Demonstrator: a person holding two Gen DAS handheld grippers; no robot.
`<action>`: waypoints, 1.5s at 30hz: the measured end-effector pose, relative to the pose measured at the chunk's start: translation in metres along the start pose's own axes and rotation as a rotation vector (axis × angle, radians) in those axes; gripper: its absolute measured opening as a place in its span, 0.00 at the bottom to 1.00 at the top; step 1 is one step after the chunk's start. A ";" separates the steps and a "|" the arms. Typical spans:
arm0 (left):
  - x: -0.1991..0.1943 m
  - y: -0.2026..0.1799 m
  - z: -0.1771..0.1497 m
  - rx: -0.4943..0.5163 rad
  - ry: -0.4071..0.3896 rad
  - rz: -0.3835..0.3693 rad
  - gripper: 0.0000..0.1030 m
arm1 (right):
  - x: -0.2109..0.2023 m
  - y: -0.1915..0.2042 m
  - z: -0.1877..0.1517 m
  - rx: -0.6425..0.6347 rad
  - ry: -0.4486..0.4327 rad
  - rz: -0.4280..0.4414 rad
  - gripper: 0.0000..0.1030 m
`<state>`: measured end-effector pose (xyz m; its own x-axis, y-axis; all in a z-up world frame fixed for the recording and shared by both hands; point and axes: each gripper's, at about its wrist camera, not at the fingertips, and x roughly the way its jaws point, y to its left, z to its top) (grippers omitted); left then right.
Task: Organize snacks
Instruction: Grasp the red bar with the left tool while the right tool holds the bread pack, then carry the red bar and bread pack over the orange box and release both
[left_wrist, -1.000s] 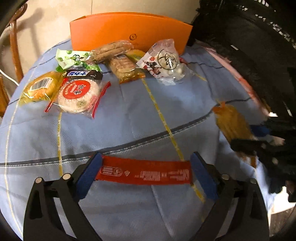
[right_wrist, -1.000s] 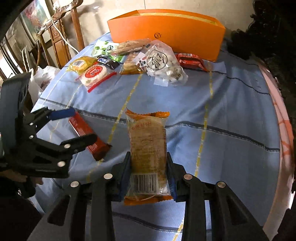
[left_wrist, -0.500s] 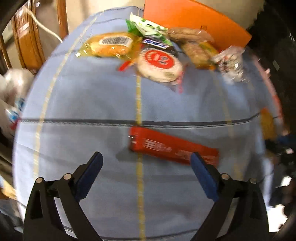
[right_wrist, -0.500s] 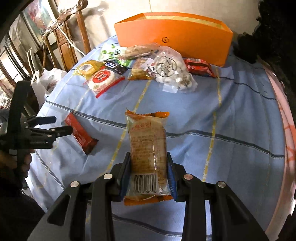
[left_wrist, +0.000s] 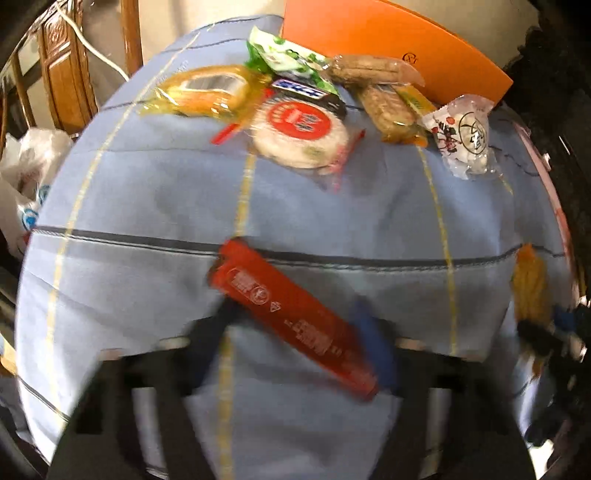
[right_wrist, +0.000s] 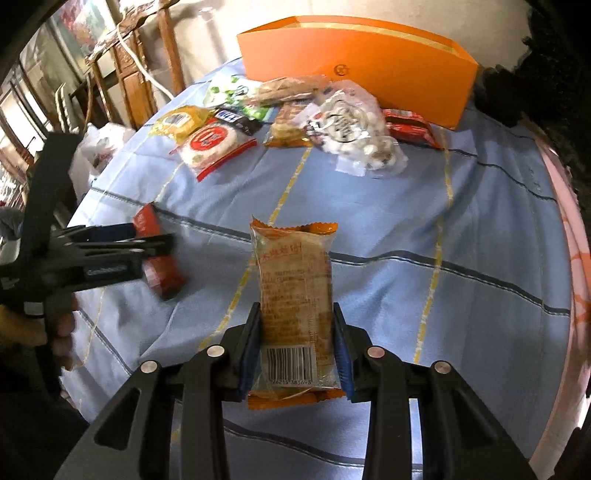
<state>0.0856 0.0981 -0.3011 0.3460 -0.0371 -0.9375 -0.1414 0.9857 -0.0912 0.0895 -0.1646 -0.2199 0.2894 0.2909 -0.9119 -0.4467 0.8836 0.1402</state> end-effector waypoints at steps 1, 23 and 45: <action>-0.002 0.006 0.000 0.004 0.004 -0.008 0.30 | -0.001 -0.003 0.000 0.012 -0.005 -0.002 0.35; -0.007 0.024 -0.020 0.275 -0.076 -0.114 0.23 | 0.023 0.014 -0.006 -0.090 0.029 -0.124 0.53; -0.065 0.031 0.008 0.221 -0.206 -0.224 0.22 | -0.033 0.009 0.030 0.016 -0.125 -0.036 0.34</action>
<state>0.0663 0.1323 -0.2403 0.5279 -0.2438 -0.8136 0.1548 0.9695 -0.1901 0.1009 -0.1550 -0.1765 0.4082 0.3017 -0.8616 -0.4206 0.8998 0.1158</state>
